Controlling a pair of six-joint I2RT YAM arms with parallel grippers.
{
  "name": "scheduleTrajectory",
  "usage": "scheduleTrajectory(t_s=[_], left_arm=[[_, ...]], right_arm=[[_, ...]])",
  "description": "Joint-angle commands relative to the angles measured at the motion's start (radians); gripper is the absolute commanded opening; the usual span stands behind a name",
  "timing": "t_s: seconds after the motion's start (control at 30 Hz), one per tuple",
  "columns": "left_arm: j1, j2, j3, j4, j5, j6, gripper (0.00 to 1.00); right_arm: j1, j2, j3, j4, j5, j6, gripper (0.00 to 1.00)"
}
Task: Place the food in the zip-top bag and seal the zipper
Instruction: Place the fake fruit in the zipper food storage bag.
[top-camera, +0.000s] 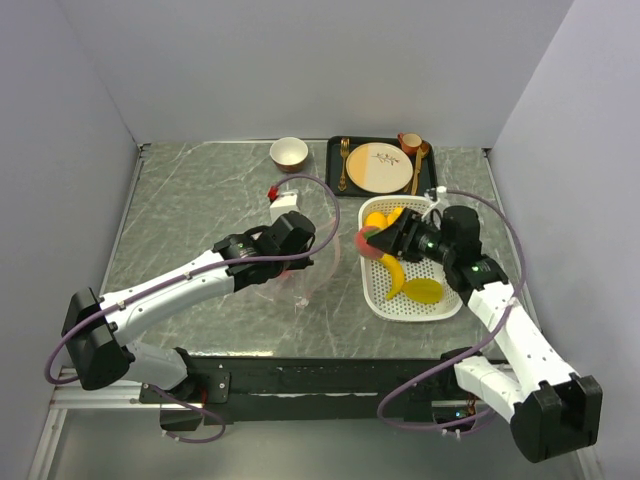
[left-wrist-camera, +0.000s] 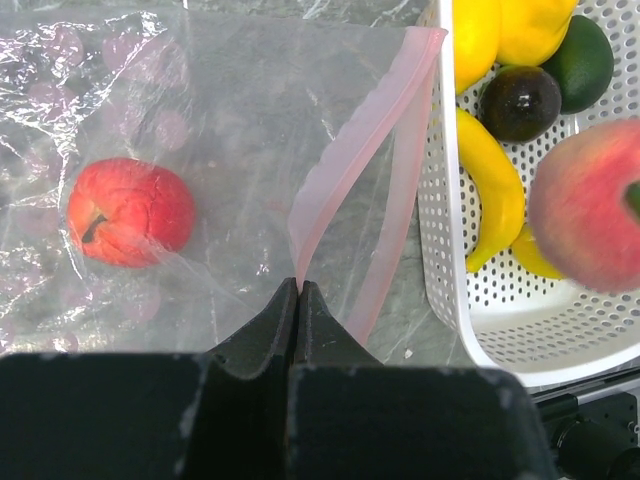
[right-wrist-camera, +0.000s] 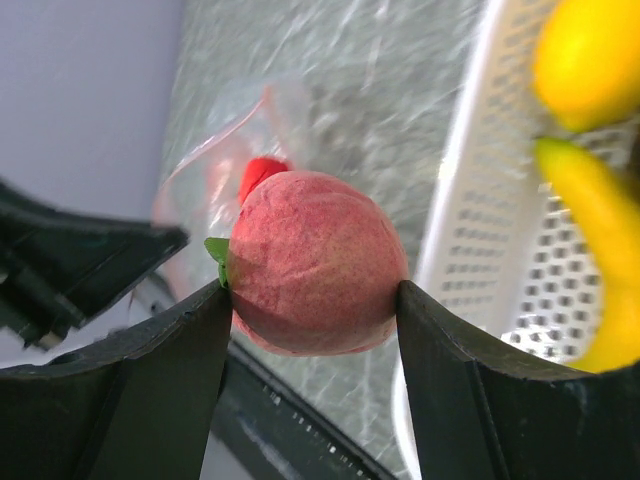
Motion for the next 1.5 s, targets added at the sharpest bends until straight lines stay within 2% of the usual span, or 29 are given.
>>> scheduleTrajectory(t_s=[0.0,0.17,0.27,0.43,0.73,0.97,1.07,1.1,1.17,1.27,1.47], left_arm=[[-0.001,0.009,0.025,0.04,0.021,0.008,0.01],[-0.001,0.013,0.041,0.038,0.022,0.008,0.01],[-0.001,0.012,0.036,0.044,0.03,0.005,0.01],[-0.001,0.001,0.027,0.05,0.036,-0.01,0.01],[-0.004,-0.019,0.024,0.05,0.045,-0.004,0.01],[-0.026,-0.03,0.042,0.034,0.035,-0.013,0.01],[-0.029,-0.057,0.054,0.026,0.012,-0.022,0.01],[-0.031,-0.068,0.053,0.036,0.006,-0.016,0.01],[-0.031,-0.091,0.051,0.032,-0.034,-0.016,0.01],[-0.029,-0.085,0.076,-0.026,-0.073,-0.022,0.01],[-0.031,-0.082,0.08,-0.048,-0.105,-0.038,0.01]], right_arm=[[0.087,0.041,0.036,0.089,-0.068,0.005,0.44],[0.168,0.09,0.018,0.19,-0.069,0.052,0.44],[0.23,0.117,0.003,0.265,-0.016,0.097,0.44],[0.302,0.222,0.068,0.226,0.092,0.093,0.4],[0.348,0.312,0.113,0.218,0.129,0.082,0.42],[0.374,0.394,0.188,0.21,0.15,0.079,0.51],[0.382,0.424,0.225,0.169,0.17,0.056,0.64],[0.383,0.427,0.233,0.158,0.181,0.051,0.73],[0.385,0.417,0.239,0.141,0.207,0.042,0.81],[0.383,0.365,0.225,0.131,0.277,0.031,0.98],[0.385,0.152,0.173,0.118,0.395,0.019,1.0]])
